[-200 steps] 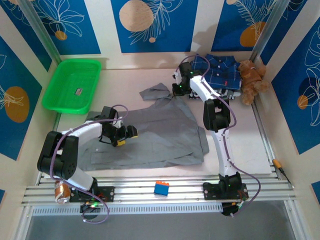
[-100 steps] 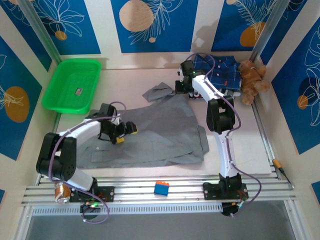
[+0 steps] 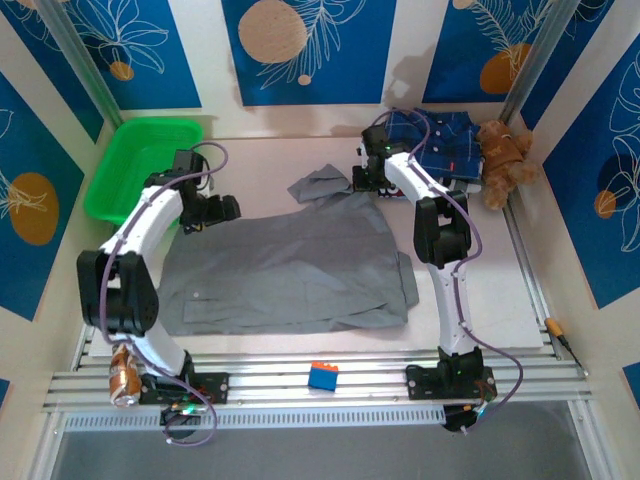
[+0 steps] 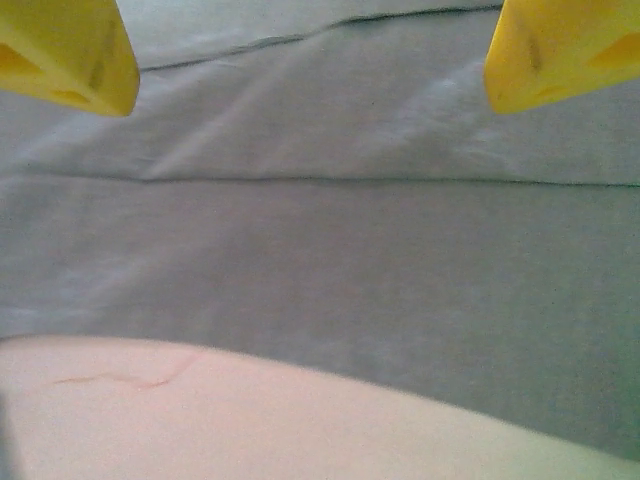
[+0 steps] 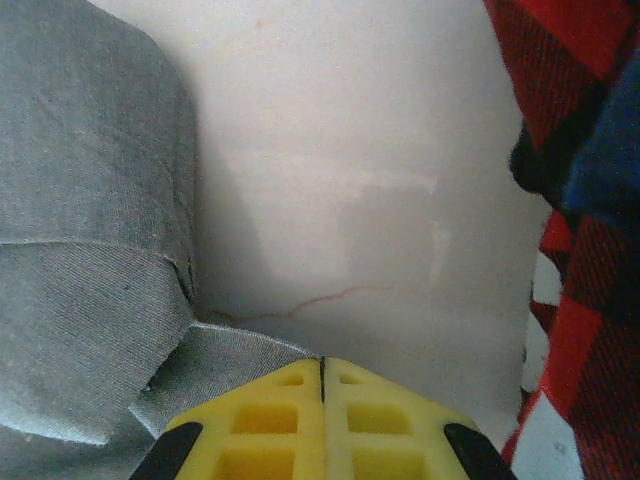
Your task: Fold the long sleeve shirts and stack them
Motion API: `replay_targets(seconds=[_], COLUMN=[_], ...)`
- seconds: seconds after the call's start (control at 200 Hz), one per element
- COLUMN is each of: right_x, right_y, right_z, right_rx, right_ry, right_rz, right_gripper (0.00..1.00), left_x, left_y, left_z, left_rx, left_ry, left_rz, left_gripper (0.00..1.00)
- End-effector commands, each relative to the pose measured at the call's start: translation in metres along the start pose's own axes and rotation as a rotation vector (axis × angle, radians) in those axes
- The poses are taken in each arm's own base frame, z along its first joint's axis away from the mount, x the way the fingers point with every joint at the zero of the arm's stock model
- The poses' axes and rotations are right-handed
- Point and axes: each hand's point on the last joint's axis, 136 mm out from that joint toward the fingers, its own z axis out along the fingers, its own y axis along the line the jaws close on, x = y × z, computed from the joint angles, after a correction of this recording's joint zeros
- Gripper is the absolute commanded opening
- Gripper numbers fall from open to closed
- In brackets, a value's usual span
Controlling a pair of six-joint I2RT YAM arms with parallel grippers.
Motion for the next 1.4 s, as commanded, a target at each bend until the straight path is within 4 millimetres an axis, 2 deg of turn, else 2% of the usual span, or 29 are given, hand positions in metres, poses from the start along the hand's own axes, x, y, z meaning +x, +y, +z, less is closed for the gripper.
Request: replay_targets(seconds=[0.0,0.29,0.535,0.715,0.8,0.885,1.121,1.396], right_x=[-0.01,0.01,0.014,0.016,0.016,0.017,0.018,0.019], right_y=[-0.011,-0.04,-0.06,-0.071,-0.072,-0.072,-0.068,-0.062], right_z=[-0.034,-0.054,-0.07,-0.078,-0.08,-0.081,-0.082,-0.079], right_rx=[0.054,0.17,0.229,0.239,0.239,0.241,0.233,0.231], right_ry=[-0.045,-0.026,-0.027,-0.027,-0.026,-0.021,-0.013,-0.004], right_rz=[-0.03,-0.085,-0.125,-0.124,-0.132,-0.144,-0.157,-0.175], right_gripper=[0.0,0.0,0.0,0.0,0.0,0.0,0.0,0.0], left_x=[-0.009,-0.041,-0.066,-0.089,-0.101,-0.106,-0.121,-0.127], left_y=[0.019,0.022,0.023,0.019,0.018,0.016,0.019,0.026], left_z=[0.005,0.021,0.035,0.051,0.056,0.069,0.094,0.119], left_rx=[-0.106,-0.137,-0.161,-0.162,-0.173,-0.168,-0.187,-0.197], left_ry=[0.027,-0.022,-0.037,-0.038,-0.044,-0.022,0.012,0.046], left_rz=[0.082,0.093,0.138,0.207,0.235,0.258,0.281,0.257], left_gripper=[0.89,0.9,0.9,0.86,0.81,0.77,0.73,0.64])
